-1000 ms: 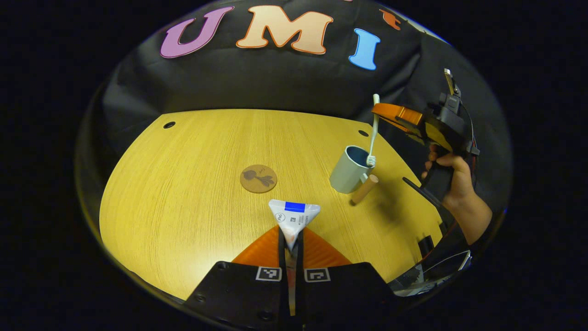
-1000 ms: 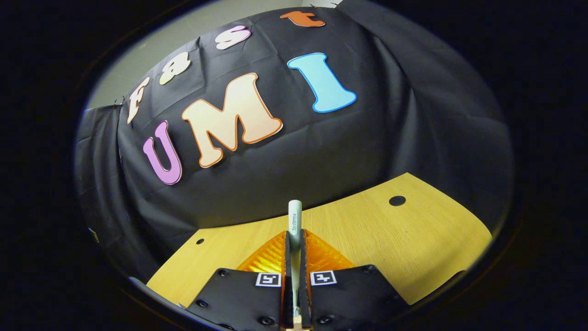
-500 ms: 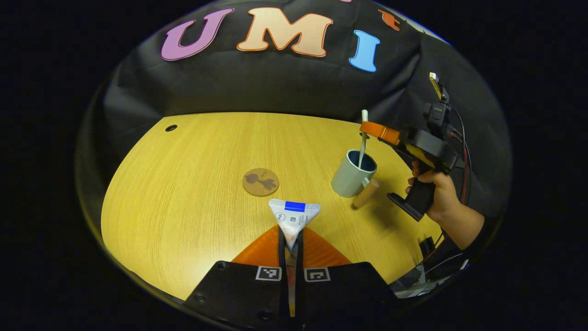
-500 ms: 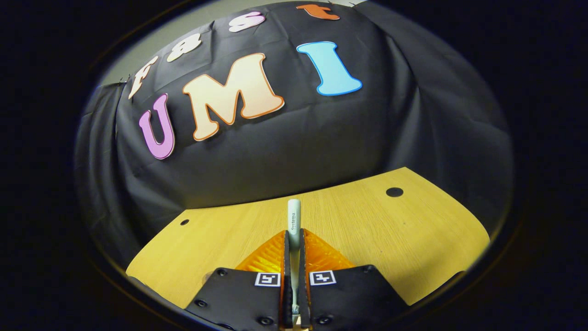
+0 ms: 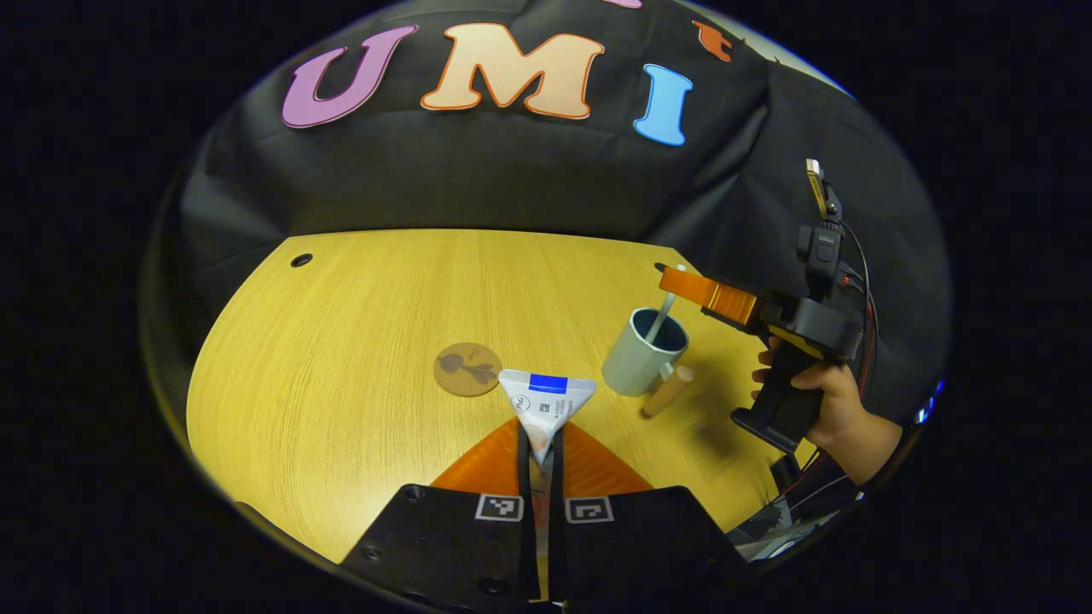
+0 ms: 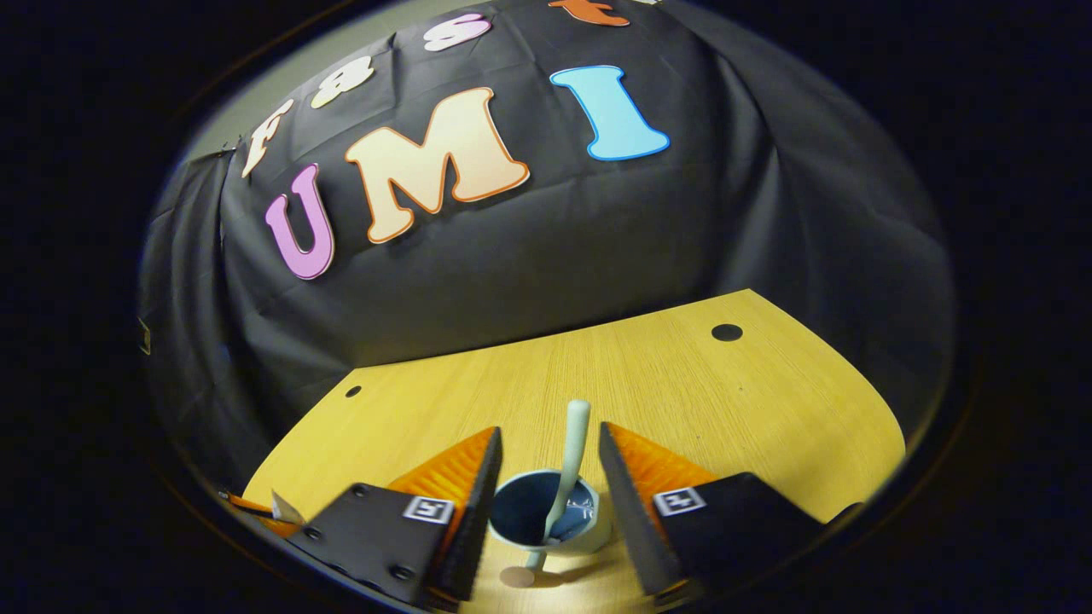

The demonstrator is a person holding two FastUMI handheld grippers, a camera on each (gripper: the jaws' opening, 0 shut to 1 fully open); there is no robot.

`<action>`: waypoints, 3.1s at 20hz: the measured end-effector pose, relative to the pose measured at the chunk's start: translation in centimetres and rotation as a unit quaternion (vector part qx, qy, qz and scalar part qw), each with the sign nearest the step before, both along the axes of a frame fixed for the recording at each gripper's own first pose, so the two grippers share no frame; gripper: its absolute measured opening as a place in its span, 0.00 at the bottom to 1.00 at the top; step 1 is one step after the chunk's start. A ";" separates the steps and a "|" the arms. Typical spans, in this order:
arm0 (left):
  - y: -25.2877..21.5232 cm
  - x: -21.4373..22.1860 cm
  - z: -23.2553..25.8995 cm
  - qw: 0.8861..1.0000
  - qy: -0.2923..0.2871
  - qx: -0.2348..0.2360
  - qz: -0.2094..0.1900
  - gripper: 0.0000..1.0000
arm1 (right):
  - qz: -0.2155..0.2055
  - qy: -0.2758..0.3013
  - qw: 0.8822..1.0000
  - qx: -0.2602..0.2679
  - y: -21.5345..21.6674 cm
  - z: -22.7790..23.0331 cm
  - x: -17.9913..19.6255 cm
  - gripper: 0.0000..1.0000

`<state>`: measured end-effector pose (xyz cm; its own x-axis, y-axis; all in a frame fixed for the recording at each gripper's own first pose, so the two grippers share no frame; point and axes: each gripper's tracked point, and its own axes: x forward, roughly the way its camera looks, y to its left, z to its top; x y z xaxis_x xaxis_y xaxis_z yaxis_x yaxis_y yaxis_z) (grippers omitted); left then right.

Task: Put the toothbrush and toothpaste on the desktop into the cup, then pick up the cup and place it on the coaster on the desktop.

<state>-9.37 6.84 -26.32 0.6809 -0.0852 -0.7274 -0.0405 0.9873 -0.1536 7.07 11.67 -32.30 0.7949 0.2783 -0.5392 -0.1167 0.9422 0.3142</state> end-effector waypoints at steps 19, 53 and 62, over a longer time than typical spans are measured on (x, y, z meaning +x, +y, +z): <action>-10.5 16.5 4.1 0.987 -0.124 -0.065 -0.085 0.03 | -0.078 0.046 0.996 -0.029 -14.4 2.8 -13.5 0.96; -8.8 11.9 -1.8 0.993 -0.117 -0.015 0.002 0.96 | 0.007 0.095 0.995 -0.014 -9.6 1.7 -12.0 0.98; -1.5 8.1 3.9 0.987 -0.155 0.013 0.048 0.95 | 0.073 0.161 0.983 -0.048 -2.4 -0.6 -9.8 0.94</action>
